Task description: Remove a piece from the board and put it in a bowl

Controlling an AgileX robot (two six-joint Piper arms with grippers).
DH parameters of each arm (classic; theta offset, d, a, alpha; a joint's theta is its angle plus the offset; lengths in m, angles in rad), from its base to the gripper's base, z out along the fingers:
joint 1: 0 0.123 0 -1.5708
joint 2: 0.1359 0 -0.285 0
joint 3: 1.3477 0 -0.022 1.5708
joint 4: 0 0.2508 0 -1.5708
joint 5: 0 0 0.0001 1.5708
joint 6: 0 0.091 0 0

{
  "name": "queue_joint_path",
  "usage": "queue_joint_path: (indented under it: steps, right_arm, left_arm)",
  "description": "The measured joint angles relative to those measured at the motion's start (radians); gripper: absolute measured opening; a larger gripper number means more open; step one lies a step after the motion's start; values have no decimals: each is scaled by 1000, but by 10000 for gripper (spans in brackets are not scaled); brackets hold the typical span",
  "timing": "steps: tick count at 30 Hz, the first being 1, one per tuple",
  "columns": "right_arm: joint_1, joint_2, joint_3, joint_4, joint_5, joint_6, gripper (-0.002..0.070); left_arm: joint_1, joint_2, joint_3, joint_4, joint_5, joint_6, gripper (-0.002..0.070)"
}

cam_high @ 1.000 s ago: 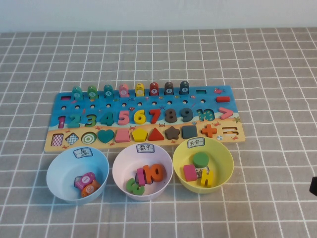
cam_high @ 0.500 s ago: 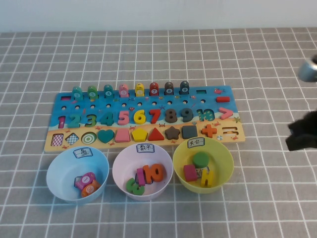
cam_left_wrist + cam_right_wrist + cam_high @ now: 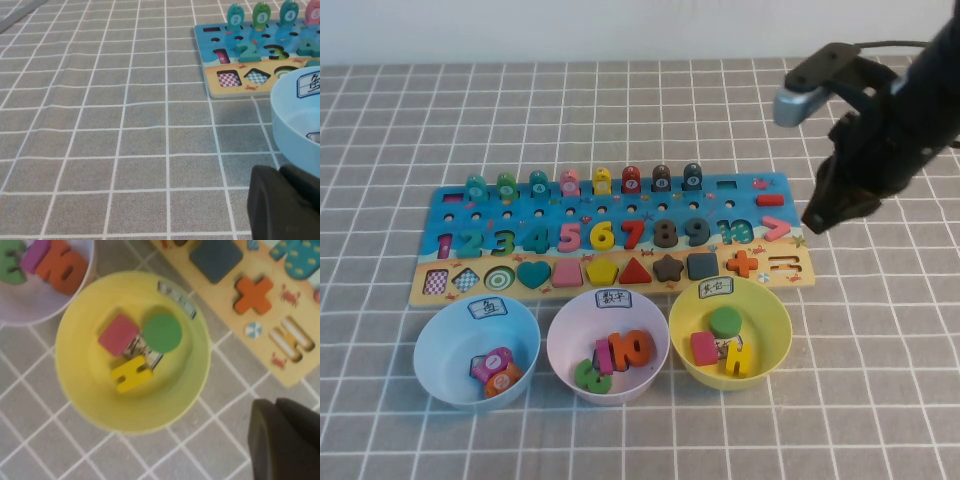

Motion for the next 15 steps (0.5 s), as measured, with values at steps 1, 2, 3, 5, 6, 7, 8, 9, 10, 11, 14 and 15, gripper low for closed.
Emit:
queue_joint_path:
  steps: [1,2,3,5,6,7,8,9,10,11,14,15]
  right_arm:
    - [0,20,-22,0,3,0,-17]
    - [1,45,-47,0,5,14,-17]
    - [1,68,-69,-2,5,44,-17]
    - [1,109,-107,-10,8,148,-17]
    - [1,132,-125,-16,9,217,-17]
    - [1,150,-140,-18,11,277,-17]
    - [1,172,-160,-23,10,347,-17]
    - [1,194,-180,-28,10,404,-16]
    - [1,214,-195,-32,10,439,-11]
    - [2,232,-212,-40,10,470,0]
    - [11,278,-265,-66,12,509,62]
    - [13,294,-284,-70,14,513,95]
  left_arm:
    - [0,0,0,0,0,0,-3]
    - [0,0,0,0,0,0,-3]
    - [0,0,0,0,0,0,-3]
    - [0,0,0,0,0,0,-3]
    - [0,0,0,0,0,0,-3]
    - [0,0,0,0,0,0,-3]
    - [0,0,0,0,0,0,-3]
    - [0,0,0,0,0,0,-3]
    - [0,0,0,0,0,0,-3]
    - [0,0,0,0,0,0,-3]
    - [0,0,0,0,0,0,-3]
    - [0,0,0,0,0,0,-3]
